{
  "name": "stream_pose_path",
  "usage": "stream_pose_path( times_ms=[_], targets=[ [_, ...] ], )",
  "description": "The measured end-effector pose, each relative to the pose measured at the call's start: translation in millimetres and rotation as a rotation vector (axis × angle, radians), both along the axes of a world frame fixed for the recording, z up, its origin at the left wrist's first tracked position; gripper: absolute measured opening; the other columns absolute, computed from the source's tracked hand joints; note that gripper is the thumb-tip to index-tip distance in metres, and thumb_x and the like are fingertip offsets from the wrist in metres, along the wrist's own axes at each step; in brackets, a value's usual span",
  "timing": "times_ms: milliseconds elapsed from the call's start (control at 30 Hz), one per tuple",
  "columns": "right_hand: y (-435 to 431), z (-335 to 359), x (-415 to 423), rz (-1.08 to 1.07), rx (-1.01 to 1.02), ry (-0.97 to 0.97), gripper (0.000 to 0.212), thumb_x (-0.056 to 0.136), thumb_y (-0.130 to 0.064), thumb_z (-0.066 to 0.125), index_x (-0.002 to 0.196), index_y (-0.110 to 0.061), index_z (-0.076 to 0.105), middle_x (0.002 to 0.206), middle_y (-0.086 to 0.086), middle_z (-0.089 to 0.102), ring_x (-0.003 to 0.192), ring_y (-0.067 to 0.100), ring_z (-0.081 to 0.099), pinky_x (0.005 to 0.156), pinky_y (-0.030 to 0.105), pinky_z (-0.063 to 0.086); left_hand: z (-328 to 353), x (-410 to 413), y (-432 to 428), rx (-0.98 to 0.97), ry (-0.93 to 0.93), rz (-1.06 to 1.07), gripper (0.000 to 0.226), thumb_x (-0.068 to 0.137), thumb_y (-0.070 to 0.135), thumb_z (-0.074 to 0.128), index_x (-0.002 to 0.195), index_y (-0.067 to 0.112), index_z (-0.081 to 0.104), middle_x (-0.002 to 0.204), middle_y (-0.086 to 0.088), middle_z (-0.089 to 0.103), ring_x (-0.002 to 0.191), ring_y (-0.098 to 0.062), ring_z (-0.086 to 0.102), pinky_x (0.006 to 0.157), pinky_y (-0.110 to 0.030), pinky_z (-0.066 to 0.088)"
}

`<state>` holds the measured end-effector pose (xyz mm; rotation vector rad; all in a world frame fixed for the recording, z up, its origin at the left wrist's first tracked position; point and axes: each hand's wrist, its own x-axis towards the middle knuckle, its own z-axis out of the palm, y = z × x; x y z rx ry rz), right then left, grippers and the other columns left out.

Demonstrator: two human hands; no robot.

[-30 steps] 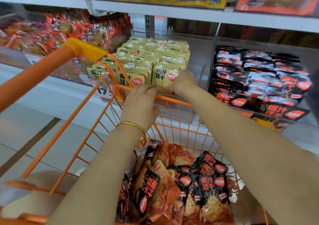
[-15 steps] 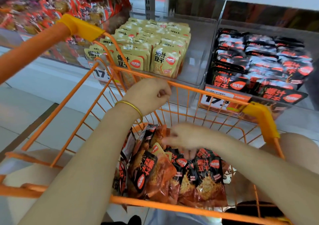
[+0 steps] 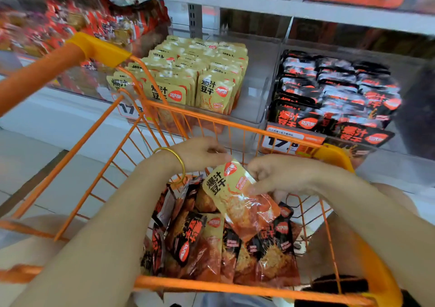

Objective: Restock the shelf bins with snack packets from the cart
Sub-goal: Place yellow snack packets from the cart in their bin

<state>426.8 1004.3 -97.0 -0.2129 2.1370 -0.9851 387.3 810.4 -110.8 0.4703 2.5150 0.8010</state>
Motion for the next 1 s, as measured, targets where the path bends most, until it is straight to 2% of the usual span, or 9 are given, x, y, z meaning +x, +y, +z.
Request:
stream_pose_path(
  times_ms=[133,233,300,400,533,600,733,833,1000],
  targets=[
    [15,3,8,-0.237,-0.258,-0.012,0.01,0.088,-0.006,0.061,0.087,-0.01,0.052,0.069,-0.003,0.064,0.053,0.004,0.062,0.042,0.017,0.045,11,3,4,0.141,-0.099,0.003,0.016,0.089,0.024,0.059,0.096,0.009,0.064,0.085,-0.006,0.063,0.063,0.0,0.057,0.062,-0.019,0.05],
    [5,16,5,-0.187,-0.328,0.033,0.019,0.089,-0.013,0.062,0.108,-0.015,0.061,0.086,-0.007,0.07,0.07,0.003,0.066,0.053,0.02,0.051,23,1,2,0.378,0.007,0.167,0.006,0.086,0.015,0.064,0.09,0.011,0.064,0.087,-0.009,0.066,0.071,-0.008,0.06,0.066,-0.027,0.052],
    [-7,32,-6,-0.124,-0.33,0.174,0.017,0.088,-0.011,0.062,0.104,-0.018,0.065,0.086,-0.007,0.068,0.07,0.004,0.063,0.053,0.019,0.049,30,-1,2,0.595,0.147,0.316,0.006,0.085,0.01,0.063,0.09,0.015,0.063,0.082,0.0,0.063,0.066,0.001,0.058,0.061,-0.019,0.051],
    [-28,57,-37,-0.314,-0.349,0.413,0.013,0.087,-0.008,0.063,0.096,-0.017,0.064,0.088,0.002,0.067,0.07,0.013,0.063,0.051,0.029,0.054,30,-9,-6,0.751,0.521,0.546,0.023,0.087,0.009,0.062,0.108,0.016,0.056,0.091,0.005,0.057,0.075,0.004,0.055,0.067,-0.011,0.044],
    [-53,63,-88,-0.529,-0.112,0.958,0.024,0.09,-0.016,0.056,0.114,-0.011,0.057,0.111,0.007,0.063,0.104,0.023,0.057,0.081,0.031,0.044,18,-16,-18,0.382,0.82,0.522,0.027,0.085,0.012,0.056,0.112,0.012,0.057,0.108,0.0,0.052,0.101,-0.019,0.053,0.086,-0.031,0.046],
    [-65,49,-110,-0.515,0.005,0.925,0.028,0.09,-0.017,0.056,0.117,-0.011,0.055,0.117,0.009,0.061,0.112,0.027,0.054,0.087,0.032,0.043,8,-18,-19,0.192,0.834,0.409,0.026,0.083,0.002,0.058,0.107,0.01,0.063,0.108,-0.004,0.054,0.107,-0.025,0.05,0.094,-0.037,0.042],
    [-72,12,-132,-0.492,0.142,0.798,0.024,0.086,-0.014,0.062,0.109,-0.006,0.062,0.111,0.017,0.065,0.104,0.035,0.062,0.082,0.037,0.05,-5,-19,-17,-0.036,0.841,0.292,0.031,0.081,0.001,0.06,0.108,0.013,0.065,0.116,-0.006,0.055,0.113,-0.029,0.042,0.093,-0.018,0.02],
    [-66,-5,-137,-0.436,0.315,0.808,0.024,0.086,-0.018,0.064,0.108,-0.008,0.065,0.112,0.015,0.065,0.104,0.032,0.061,0.068,0.026,0.038,-2,-20,-17,-0.063,0.812,0.311,0.03,0.085,0.008,0.057,0.113,0.016,0.064,0.121,-0.003,0.052,0.118,-0.026,0.038,0.094,-0.022,0.022],
    [-68,-12,-147,-0.421,0.39,0.729,0.026,0.087,-0.018,0.062,0.11,-0.007,0.063,0.111,0.013,0.064,0.102,0.031,0.061,0.068,0.027,0.04,0,-18,-17,0.0,0.819,0.302,0.026,0.083,0.004,0.058,0.106,0.013,0.067,0.114,-0.008,0.056,0.112,-0.029,0.041,0.089,-0.017,0.019]
  ],
)
